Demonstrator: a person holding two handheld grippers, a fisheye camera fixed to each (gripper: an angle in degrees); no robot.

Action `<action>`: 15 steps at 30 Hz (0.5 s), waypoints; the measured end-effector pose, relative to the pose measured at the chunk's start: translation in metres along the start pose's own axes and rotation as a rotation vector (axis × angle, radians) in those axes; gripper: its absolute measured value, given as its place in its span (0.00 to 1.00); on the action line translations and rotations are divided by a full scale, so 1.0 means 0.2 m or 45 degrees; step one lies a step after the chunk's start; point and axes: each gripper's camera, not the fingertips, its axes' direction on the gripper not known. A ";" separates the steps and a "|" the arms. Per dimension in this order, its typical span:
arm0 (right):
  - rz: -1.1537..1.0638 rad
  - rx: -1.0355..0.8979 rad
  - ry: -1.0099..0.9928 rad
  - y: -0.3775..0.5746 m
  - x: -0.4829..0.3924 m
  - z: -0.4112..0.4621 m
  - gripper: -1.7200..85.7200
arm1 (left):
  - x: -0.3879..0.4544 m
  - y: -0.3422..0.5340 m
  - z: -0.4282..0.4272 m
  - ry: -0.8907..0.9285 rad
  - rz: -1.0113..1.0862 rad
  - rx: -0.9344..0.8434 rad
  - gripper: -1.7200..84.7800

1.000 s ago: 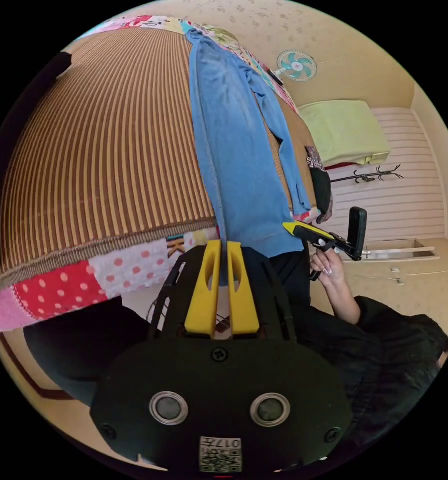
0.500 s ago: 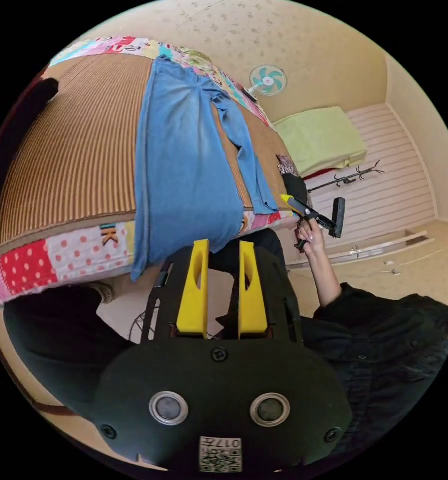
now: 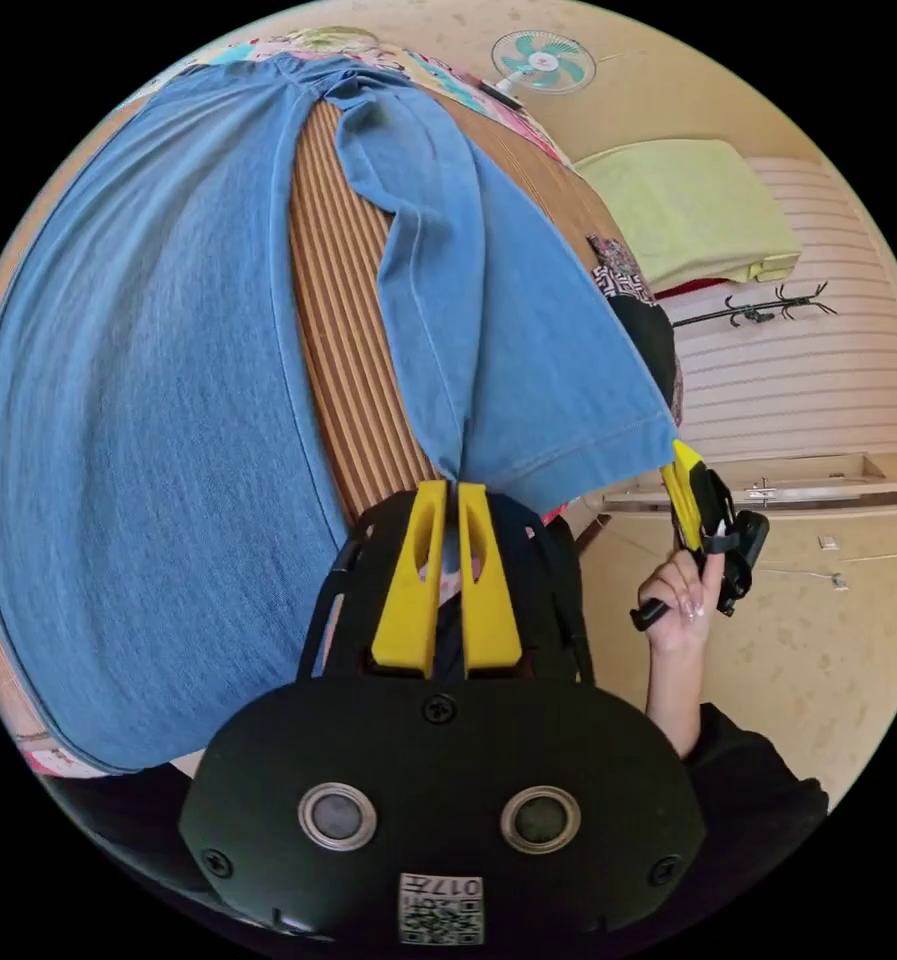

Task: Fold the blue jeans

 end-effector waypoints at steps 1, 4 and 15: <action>0.032 0.025 -0.013 -0.01 0.04 -0.07 0.05 | -0.01 0.04 0.00 0.068 -0.019 -0.029 0.03; 0.123 0.064 0.012 0.02 0.21 -0.37 0.05 | 0.04 0.22 0.02 0.239 0.066 -0.165 0.02; 0.017 0.019 0.125 0.59 0.30 -1.07 0.05 | 0.16 0.99 -0.44 0.332 0.107 -0.147 0.11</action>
